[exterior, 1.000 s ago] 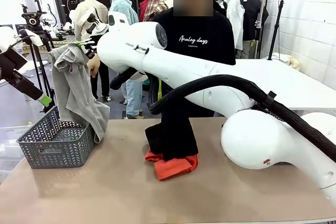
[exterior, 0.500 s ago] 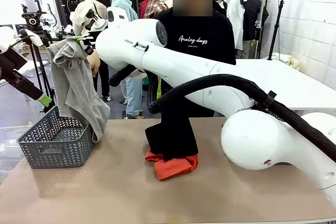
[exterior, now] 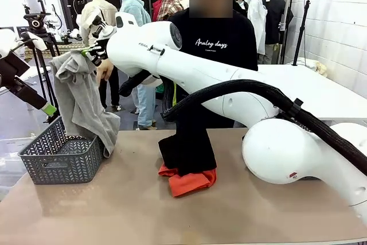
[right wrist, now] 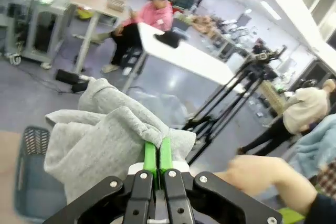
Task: Sort the tops and bottoms.
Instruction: Sort the clothes according to human instructions.
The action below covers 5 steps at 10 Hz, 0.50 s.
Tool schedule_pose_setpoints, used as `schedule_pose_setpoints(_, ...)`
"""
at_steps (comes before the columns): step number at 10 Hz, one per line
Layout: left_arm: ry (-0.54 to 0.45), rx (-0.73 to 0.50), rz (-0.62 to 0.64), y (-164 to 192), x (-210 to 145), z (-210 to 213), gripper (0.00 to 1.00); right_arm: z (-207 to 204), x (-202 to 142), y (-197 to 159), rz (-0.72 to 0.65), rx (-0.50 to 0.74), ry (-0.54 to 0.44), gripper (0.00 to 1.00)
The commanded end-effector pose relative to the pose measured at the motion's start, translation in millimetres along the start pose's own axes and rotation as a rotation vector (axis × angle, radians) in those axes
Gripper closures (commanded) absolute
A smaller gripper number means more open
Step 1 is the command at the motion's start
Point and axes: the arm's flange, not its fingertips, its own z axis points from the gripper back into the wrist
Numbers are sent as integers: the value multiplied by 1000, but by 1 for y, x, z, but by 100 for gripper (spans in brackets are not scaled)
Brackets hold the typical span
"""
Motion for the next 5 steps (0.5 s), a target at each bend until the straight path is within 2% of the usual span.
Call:
schedule_pose_setpoints(1,1,1,0,0,0,0,0,-86,-14,-53,-46,167,15,100)
schedule_pose_setpoints(5,1,1,0,0,0,0,0,-159,-98,-50,-170,365,83,100)
